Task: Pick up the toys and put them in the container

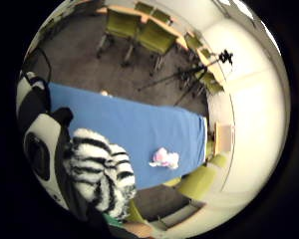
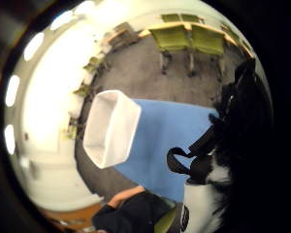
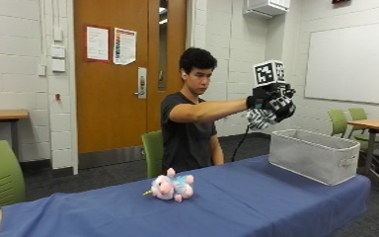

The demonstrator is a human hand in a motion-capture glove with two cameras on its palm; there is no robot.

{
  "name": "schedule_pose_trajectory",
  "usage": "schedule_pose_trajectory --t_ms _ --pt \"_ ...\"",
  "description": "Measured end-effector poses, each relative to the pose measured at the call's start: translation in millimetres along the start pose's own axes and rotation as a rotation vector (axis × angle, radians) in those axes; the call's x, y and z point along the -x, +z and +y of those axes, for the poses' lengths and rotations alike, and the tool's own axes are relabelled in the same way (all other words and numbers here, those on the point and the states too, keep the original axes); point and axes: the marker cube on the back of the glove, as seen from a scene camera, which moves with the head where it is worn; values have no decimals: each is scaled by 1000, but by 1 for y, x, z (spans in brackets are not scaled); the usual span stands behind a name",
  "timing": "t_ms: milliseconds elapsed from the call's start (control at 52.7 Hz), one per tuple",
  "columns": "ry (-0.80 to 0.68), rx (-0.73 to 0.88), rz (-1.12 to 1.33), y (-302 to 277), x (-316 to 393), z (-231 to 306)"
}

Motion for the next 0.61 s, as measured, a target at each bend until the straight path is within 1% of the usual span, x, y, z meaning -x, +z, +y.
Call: schedule_pose_trajectory --t_ms 38,57,133,171,228,247,303,341,398,474,512,531,569,607 --pt "-111 -21 -45 -13 33 -4" --pt "-140 -28 -54 -17 47 -8" --pt "-118 -47 10 -27 92 -25" --pt "-164 -48 -7 -34 121 -29" --pt "-254 -42 -132 -49 176 -29" --pt "-270 -48 -133 -51 191 -31" --pt "-259 -82 -4 -48 209 -41" --pt "-258 -89 31 -49 221 -43" --pt "-250 -87 10 -53 253 -44" --pt "-309 -92 -81 -61 303 -43" --pt "-302 -86 -155 -62 310 -46" --pt "-310 -82 -192 -61 303 -49" --pt "-388 -85 -235 -56 280 -56" --pt "-466 -92 -233 -50 273 -58"
